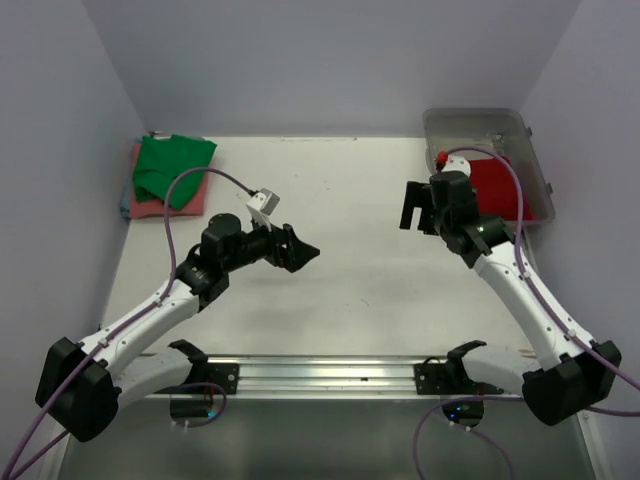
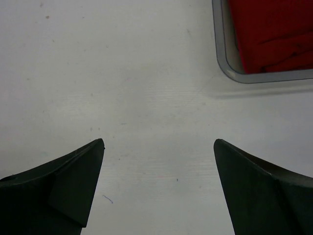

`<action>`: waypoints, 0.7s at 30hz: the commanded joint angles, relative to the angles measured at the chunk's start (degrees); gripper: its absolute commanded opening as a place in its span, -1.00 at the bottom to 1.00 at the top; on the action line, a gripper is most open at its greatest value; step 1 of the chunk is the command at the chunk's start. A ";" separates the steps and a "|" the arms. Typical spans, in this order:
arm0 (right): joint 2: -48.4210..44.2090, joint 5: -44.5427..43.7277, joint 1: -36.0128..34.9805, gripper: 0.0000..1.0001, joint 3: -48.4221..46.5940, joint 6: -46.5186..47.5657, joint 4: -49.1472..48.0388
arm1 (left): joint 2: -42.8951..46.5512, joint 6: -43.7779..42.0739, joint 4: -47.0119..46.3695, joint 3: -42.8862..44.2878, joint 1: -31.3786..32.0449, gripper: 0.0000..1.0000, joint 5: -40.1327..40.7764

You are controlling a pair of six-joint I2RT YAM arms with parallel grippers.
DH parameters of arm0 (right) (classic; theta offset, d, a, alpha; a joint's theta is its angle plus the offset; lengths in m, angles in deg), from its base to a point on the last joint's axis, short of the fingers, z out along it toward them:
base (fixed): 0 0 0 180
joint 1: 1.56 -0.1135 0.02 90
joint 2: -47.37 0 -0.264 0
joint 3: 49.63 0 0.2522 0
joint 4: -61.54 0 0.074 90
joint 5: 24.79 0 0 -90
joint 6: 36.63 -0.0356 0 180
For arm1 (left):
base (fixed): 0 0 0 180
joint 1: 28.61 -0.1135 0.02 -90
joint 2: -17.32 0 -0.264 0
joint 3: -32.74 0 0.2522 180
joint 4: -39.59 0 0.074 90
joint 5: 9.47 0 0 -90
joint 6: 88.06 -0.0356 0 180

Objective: Fold and stack the t-shirts
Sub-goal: Grab the tshirt from the pile

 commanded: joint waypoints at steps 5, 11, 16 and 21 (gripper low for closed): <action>16.19 -9.54 0.57 0.98 -12.24 -3.19 3.57 | -0.34 0.15 -0.43 -0.39 0.25 1.00 -0.32; 32.07 -8.49 11.62 0.97 -27.17 -6.89 5.85 | 0.97 0.41 1.42 -0.47 0.25 1.00 -0.15; 43.08 -13.42 19.98 0.97 -40.26 -8.46 10.06 | 4.05 0.50 2.83 -1.97 0.25 1.00 1.78; 53.35 -8.76 25.97 0.94 -47.83 -8.64 11.30 | 5.72 0.77 5.72 -2.58 0.25 1.00 3.80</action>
